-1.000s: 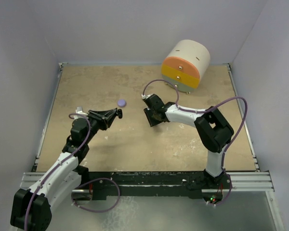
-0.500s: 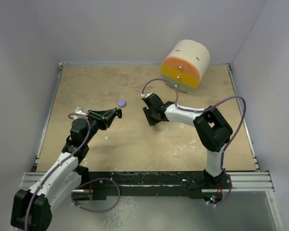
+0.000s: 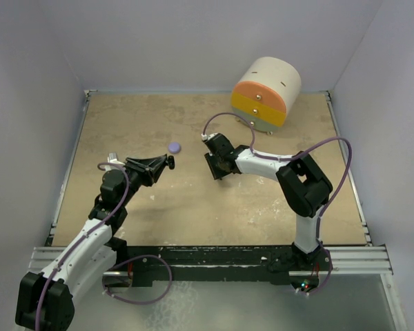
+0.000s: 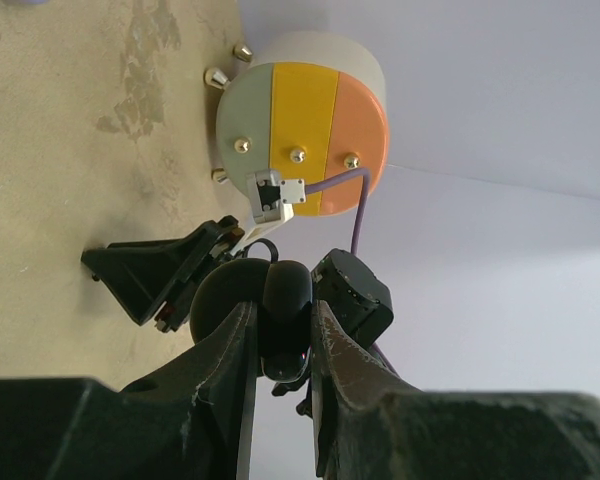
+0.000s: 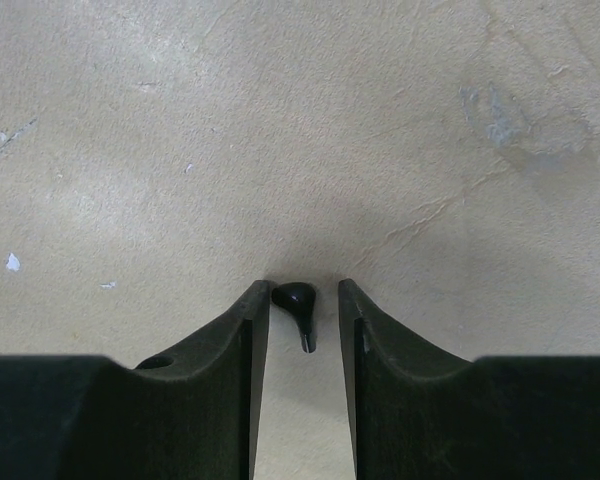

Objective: Insert the wireless bluetooth earbuds into the charging case
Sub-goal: Pick up the earbud from the center of the board.

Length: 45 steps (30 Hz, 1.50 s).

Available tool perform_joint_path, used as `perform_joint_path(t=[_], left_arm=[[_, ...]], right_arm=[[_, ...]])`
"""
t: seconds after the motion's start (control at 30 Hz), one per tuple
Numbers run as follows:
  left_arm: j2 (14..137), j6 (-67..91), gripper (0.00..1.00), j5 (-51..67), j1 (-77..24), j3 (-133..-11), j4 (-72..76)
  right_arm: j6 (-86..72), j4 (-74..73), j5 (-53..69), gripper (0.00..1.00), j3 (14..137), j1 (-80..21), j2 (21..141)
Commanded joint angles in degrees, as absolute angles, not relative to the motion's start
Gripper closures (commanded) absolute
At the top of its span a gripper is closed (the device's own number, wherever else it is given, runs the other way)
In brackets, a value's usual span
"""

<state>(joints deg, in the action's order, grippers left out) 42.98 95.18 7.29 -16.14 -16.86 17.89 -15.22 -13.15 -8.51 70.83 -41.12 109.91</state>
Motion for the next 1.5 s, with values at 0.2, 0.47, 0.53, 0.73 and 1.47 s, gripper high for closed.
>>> perform_joint_path(t=[0.2, 0.47, 0.53, 0.73, 1.47], left_arm=[[42.26, 95.03, 1.00, 7.43, -15.64, -16.23, 19.49], [42.35, 95.10, 1.00, 7.43, -15.64, -16.10, 19.67], [42.42, 95.11, 1.00, 7.49, -15.58, -16.18, 19.69], [42.45, 95.03, 1.00, 7.60, -15.58, -16.21, 19.63], [43.69, 94.92, 1.00, 8.01, -15.64, -16.07, 20.83]], right_arm=[[-15.99, -16.19, -9.76, 0.67, 70.52, -41.01, 112.74], [-16.61, -16.82, -10.08, 0.69, 69.75, -41.00, 112.12], [-16.89, -17.22, -10.72, 0.70, 69.62, -40.98, 111.98], [-17.39, -18.13, -12.56, 0.70, 68.79, -40.97, 111.54], [-18.72, -17.18, -12.17, 0.78, 67.08, -41.05, 111.34]])
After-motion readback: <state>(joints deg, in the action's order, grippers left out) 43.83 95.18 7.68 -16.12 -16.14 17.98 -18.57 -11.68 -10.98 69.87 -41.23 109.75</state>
